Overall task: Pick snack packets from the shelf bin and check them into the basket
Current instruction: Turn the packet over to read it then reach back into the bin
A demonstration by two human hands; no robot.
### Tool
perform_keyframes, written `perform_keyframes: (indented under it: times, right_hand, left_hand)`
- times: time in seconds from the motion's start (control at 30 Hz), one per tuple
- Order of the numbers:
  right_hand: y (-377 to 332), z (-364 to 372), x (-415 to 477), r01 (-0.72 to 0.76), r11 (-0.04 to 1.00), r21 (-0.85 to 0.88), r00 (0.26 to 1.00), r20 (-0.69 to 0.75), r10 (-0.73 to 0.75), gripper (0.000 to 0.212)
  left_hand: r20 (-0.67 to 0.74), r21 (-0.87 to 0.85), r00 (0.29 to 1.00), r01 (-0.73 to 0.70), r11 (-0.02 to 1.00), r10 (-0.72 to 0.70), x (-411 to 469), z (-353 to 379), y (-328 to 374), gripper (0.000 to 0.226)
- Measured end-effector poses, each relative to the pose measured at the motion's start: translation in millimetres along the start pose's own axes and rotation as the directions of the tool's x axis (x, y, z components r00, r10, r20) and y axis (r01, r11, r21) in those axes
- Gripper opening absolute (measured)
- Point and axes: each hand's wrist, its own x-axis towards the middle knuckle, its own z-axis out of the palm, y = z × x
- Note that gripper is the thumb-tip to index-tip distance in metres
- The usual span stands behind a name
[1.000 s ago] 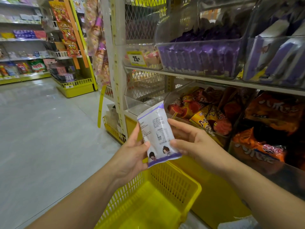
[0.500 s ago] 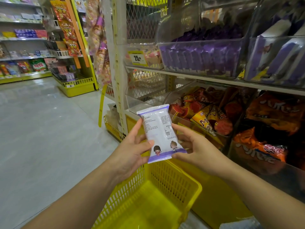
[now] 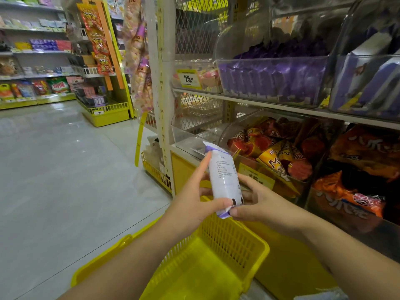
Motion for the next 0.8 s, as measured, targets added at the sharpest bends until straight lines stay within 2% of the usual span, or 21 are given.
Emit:
perform_keyframes:
  times: [0.17,0.33,0.53,0.6,0.63,0.73,0.8]
  right_hand:
    - [2,-3,-1,-0.040,0.998,0.048,0.999,0.017,0.039,0.087]
    - [-1,2,1,0.085,0.996,-0.028,0.985,-0.149,-0.088,0.080]
    - [-5,8,6,0.159,0.958,0.240,0.968,-0.230,-0.103,0.049]
    - [-5,7,6,0.154,0.953,0.262,0.972,-0.213,-0.098,0.042]
    - [-4,7,7,0.151,0.961,0.233,0.974,-0.201,-0.105,0.036]
    - [-1,9,7,0.150,0.980,0.134,0.966,-0.231,-0.116,0.025]
    - [1,9,8,0.150,0.982,0.117,0.961,-0.252,-0.117,0.024]
  left_hand:
    - [0.046,0.026,0.999,0.005,1.000,-0.006,0,0,0,0.101]
    - [0.029,-0.087,0.996,0.086,0.992,-0.084,2,-4,-3,0.097]
    - [0.002,-0.193,0.983,0.182,0.964,-0.185,6,-8,-11,0.080]
    - [0.010,-0.184,0.977,0.213,0.960,-0.214,6,-6,-11,0.074]
    - [0.001,-0.131,0.976,0.214,0.968,-0.216,5,-4,-9,0.069]
    - [-0.078,0.221,0.982,0.185,0.958,-0.172,2,2,-7,0.059]
    - [-0.090,0.281,0.981,0.190,0.941,-0.172,1,7,-8,0.069]
